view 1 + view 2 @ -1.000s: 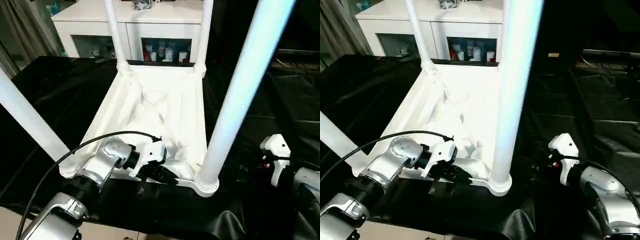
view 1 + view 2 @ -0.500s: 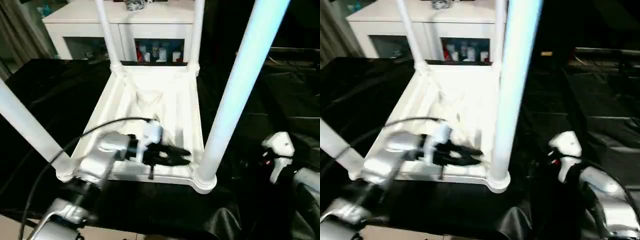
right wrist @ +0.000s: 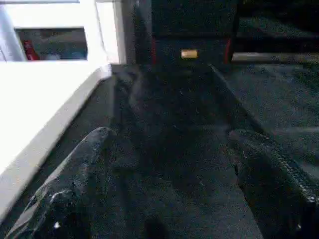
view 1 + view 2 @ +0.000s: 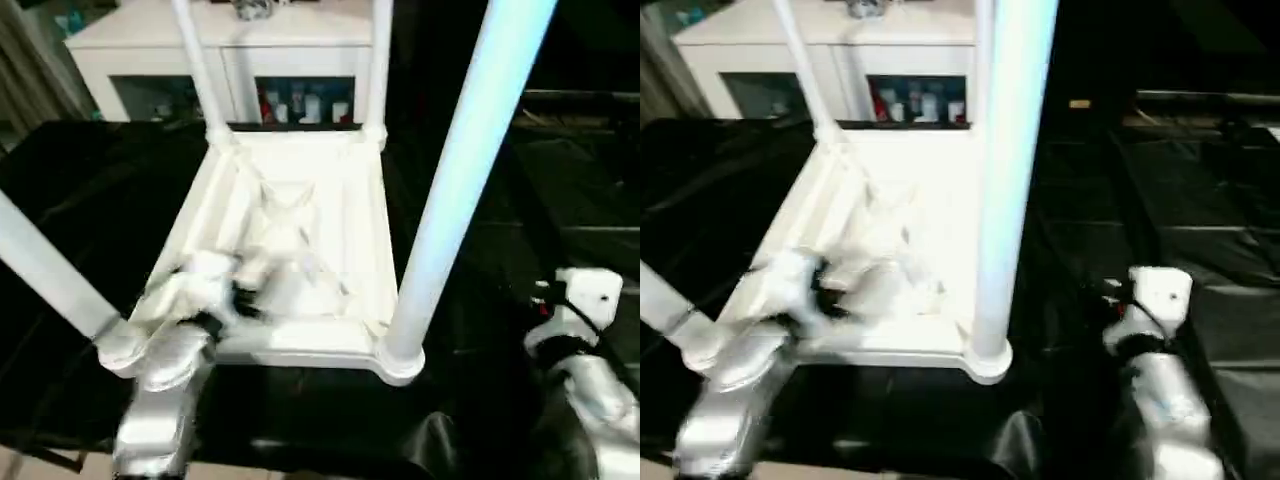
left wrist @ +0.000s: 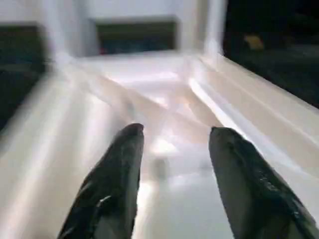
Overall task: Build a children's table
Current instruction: Rotate leg to tighten
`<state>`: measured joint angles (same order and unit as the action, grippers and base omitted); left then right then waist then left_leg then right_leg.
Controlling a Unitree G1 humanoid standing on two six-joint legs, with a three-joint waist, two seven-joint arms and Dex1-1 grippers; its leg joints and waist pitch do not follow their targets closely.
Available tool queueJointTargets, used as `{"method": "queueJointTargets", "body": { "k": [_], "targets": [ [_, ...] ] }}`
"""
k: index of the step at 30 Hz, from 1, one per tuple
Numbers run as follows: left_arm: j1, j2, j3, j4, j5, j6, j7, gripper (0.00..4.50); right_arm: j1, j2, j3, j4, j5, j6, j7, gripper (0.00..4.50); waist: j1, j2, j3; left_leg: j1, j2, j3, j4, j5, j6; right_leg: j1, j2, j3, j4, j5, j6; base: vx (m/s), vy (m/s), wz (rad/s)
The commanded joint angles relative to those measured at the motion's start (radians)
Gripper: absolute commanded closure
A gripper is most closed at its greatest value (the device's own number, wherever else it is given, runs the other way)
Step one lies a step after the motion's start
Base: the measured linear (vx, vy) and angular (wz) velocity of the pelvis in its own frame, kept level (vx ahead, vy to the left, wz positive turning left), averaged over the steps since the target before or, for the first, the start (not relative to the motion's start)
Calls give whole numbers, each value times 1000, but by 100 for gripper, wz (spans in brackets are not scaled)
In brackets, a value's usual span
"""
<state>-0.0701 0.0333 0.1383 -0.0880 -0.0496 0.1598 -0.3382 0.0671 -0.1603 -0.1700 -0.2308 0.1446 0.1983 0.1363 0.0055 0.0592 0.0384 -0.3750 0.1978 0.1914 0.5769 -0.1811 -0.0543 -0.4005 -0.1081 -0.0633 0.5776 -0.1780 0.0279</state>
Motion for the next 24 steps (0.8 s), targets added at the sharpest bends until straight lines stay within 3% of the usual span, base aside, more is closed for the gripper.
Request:
{"method": "queueJointTargets", "body": {
  "k": [1,2,3,5,7,8,11,13,14,16,17,18,19,20,21,22,23,24],
  "targets": [
    [1,-13,16,-44,-38,-26,15,192,-10,0,53,6,-16,23,17,75,9,-20,-47,4,21,-15,-76,-331,32,30,-17,23,-89,-417,-90,0,0,0],
    [4,-6,2,-34,-33,-24,18,192,-11,5,87,40,-32,12,27,75,9,-29,-45,3,21,-15,-77,-350,28,26,-16,24,-91,-424,-86,0,0,0],
    [5,-2,-5,-35,-24,-9,24,192,-12,9,92,43,-38,14,21,75,12,-22,-46,5,21,-17,-78,-356,20,25,-15,25,-88,-409,-84,0,0,0],
    [22,1,-42,-66,2,0,28,192,9,27,94,32,-30,59,0,75,17,-20,-47,5,22,-17,-79,-353,13,25,-13,29,-85,-369,-79,0,0,0],
    [23,-5,-43,-73,9,-4,39,192,12,36,97,20,-33,74,-11,75,30,-21,-52,9,24,-15,-77,-327,7,25,-13,33,-79,-304,-86,0,0,0],
    [29,-10,-52,-62,26,-27,48,192,13,34,102,21,-50,73,-16,75,33,-25,-53,8,23,-14,-75,-308,9,26,-10,35,-74,-254,-95,0,0,0],
    [38,-21,-76,-65,39,-15,63,192,12,30,107,4,-62,83,-22,75,34,-26,-56,1,21,-14,-71,-256,22,32,-12,36,-67,-183,-108,0,0,0],
    [32,-20,-81,-63,39,-5,62,192,8,26,108,-2,-59,91,-24,75,34,-28,-62,-14,14,-10,-55,-101,60,28,-8,34,-55,-14,-145,0,0,0],
    [17,-13,-83,-48,32,-13,65,192,0,21,111,0,-62,93,-23,75,36,-24,-73,-24,1,-4,-32,68,145,16,2,23,-40,178,-204,0,0,0],
    [6,-6,-83,-31,35,-19,72,192,-5,20,114,5,-66,89,-22,75,35,-23,-80,-32,-2,-4,-23,85,193,10,0,19,-40,187,-231,-30,14,-1],
    [1,-3,-83,-20,37,-22,78,192,-7,20,114,8,-68,88,-23,75,35,-18,-86,-36,-2,-4,-14,70,225,4,0,15,-46,138,-244,-60,28,-2],
    [-4,1,-79,-8,35,-26,77,192,-13,18,116,9,-73,86,-24,75,31,-15,-72,-35,3,0,-26,-67,221,-4,-1,10,-70,-51,-234,-76,23,-1],
    [-5,3,-78,-4,34,-28,76,192,-15,16,117,9,-75,85,-24,75,27,-17,-64,-27,6,0,-35,-183,193,-3,-2,6,-82,-204,-211,-78,8,-2],
    [-6,6,-78,1,34,-37,72,192,-20,14,118,5,-78,84,-23,75,17,-17,-46,-2,10,-6,-42,-414,100,-10,-6,-1,-104,-516,-123,-78,8,-2],
    [-4,6,-82,0,35,-42,69,192,-23,12,115,6,-77,84,-22,75,1,-17,-33,12,8,-20,-50,-547,17,-14,-1,-14,-123,-691,-20,-70,13,-9],
    [-3,5,-83,0,35,-44,68,192,-25,11,114,7,-77,84,-22,75,-4,-18,-30,17,8,-26,-54,-589,-9,-15,2,-21,-131,-720,16,-89,32,-9],
    [1,0,-85,0,32,-48,68,192,-29,7,112,16,-79,81,-20,75,-15,-18,-20,33,10,-34,-60,-664,-34,-17,7,-40,-154,-741,51,-89,32,-9],
    [10,-6,-90,3,31,-56,68,192,-31,2,109,33,-85,72,-21,75,-33,-31,-15,37,19,-46,-77,-725,-37,4,13,-59,-158,-691,50,-89,34,-4]
  ]
}}
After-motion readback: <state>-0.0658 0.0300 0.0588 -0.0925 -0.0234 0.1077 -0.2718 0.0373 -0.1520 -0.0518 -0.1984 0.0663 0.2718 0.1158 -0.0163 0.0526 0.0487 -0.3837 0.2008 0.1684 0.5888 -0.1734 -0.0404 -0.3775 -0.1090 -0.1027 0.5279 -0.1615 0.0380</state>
